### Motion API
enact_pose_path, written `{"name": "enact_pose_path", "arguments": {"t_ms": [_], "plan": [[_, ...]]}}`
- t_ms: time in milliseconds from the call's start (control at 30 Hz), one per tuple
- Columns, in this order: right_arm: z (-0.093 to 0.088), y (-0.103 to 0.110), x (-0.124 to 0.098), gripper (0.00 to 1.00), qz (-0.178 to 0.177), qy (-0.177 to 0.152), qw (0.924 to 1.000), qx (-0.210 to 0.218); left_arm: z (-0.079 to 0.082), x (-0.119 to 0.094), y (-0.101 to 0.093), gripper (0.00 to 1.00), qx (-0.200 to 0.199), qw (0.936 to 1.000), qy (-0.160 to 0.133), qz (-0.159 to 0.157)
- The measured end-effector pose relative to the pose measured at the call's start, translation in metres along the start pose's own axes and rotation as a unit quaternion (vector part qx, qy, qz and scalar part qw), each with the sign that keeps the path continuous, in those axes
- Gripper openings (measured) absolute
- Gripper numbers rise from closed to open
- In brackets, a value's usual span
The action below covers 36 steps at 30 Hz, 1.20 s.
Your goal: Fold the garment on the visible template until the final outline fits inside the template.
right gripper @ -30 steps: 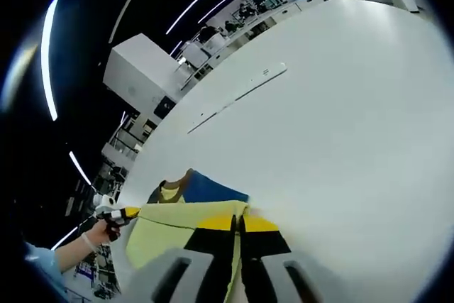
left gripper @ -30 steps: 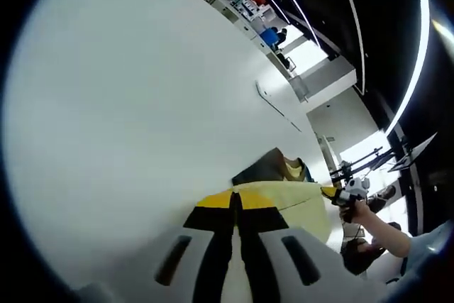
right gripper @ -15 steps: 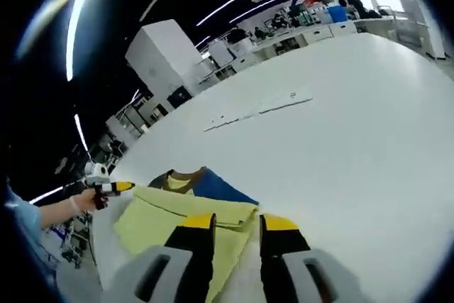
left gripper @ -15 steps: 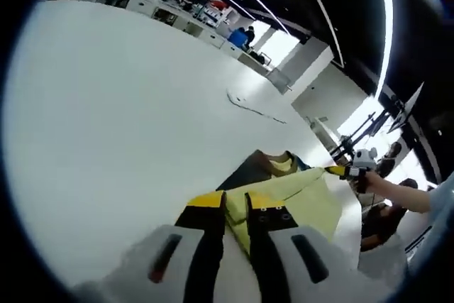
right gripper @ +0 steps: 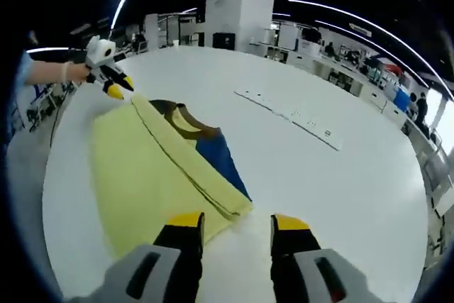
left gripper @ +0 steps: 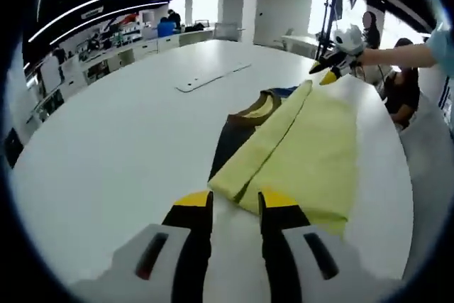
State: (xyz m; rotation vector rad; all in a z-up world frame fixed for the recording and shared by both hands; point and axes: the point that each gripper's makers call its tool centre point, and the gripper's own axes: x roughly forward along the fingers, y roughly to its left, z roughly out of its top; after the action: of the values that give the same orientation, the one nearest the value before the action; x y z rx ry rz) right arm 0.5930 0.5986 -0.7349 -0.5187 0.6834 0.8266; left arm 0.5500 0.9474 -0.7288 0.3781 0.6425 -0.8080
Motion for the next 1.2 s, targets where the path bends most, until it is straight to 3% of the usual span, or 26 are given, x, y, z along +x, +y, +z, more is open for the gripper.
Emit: {"name": "enact_pose_path", "arguments": {"t_ms": [200,333,400,500,567,767,800,1067,1100,1200], "plan": [[0.002,0.0,0.008,0.33,-0.01,0.017,0.9968,-0.077,-0.002,0.006,0.01,0.17,0.103,0.9942,0.02,0.023],[-0.001,0.003,0.013,0.32,-0.007,0.027,0.9943,-0.103,-0.004,0.011,0.011,0.18,0.135,0.9899,0.032,0.028],[-0.001,0.003,0.014,0.32,-0.012,0.031,0.9921,-0.121,-0.005,0.013,0.009,0.16,0.157,0.9866,0.036,0.024],[-0.001,0.005,0.015,0.31,-0.015,0.033,0.9886,-0.147,-0.002,0.015,0.011,0.15,0.206,0.9767,0.042,0.042],[-0.002,0.005,0.016,0.31,-0.016,0.035,0.9871,-0.155,-0.001,0.017,0.009,0.15,0.208,0.9766,0.041,0.038],[-0.004,0.004,0.017,0.3,-0.018,0.041,0.9842,-0.172,-0.011,0.019,0.004,0.13,0.27,0.9595,0.076,0.031],[-0.005,0.004,0.017,0.3,-0.019,0.041,0.9835,-0.175,-0.015,0.019,0.005,0.13,0.285,0.9538,0.088,0.034],[-0.002,-0.001,0.02,0.24,-0.036,0.04,0.9775,-0.204,-0.011,0.024,0.002,0.08,0.315,0.944,0.091,0.04],[-0.001,-0.002,0.021,0.23,-0.037,0.038,0.9762,-0.21,-0.009,0.025,0.001,0.07,0.327,0.9398,0.09,0.039],[-0.001,0.0,0.023,0.19,-0.033,0.038,0.9733,-0.224,-0.008,0.026,0.0,0.06,0.332,0.9385,0.09,0.037]]}}
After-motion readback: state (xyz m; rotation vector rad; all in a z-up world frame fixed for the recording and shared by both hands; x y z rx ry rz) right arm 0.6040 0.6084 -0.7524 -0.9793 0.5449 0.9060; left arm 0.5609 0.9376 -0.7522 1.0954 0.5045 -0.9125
